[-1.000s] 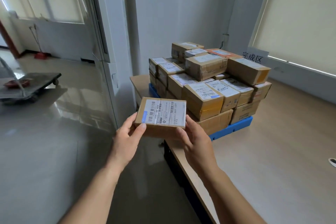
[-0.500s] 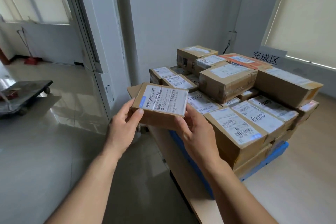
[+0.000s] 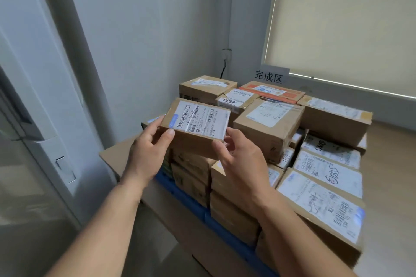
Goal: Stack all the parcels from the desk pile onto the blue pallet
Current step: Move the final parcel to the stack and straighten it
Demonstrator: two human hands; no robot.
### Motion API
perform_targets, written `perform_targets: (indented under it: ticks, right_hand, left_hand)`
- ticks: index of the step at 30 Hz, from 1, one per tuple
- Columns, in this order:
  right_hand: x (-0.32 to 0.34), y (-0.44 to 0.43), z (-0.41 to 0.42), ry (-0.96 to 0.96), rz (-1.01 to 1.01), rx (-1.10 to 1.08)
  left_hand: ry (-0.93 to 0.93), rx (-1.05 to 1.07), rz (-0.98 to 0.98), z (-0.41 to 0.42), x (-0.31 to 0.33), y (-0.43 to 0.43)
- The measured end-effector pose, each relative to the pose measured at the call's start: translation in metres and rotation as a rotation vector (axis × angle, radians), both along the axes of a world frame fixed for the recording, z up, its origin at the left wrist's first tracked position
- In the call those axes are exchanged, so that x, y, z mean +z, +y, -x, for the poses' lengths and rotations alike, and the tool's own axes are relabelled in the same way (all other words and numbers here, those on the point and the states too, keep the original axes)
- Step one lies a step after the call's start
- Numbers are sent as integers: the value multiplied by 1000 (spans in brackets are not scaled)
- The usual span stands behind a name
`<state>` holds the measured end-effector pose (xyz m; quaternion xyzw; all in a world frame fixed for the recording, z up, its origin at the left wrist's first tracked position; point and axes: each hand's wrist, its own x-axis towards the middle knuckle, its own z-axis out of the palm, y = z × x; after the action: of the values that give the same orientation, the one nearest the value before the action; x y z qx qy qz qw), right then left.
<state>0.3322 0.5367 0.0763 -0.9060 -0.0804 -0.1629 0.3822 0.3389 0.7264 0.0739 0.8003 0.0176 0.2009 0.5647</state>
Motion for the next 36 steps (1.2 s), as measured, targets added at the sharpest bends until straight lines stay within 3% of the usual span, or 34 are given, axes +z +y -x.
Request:
perform_targets:
  ticks: [13, 20, 36]
  right_hand:
    - [11, 29, -84, -3, 275, -376]
    - [2, 30, -96, -7, 428, -423]
    - [-8, 21, -99, -93, 459, -461]
  left_hand:
    - [105, -340, -135, -147, -6, 29]
    - [128, -406, -229, -179, -21, 16]
    - [98, -489, -275, -185, -23, 8]
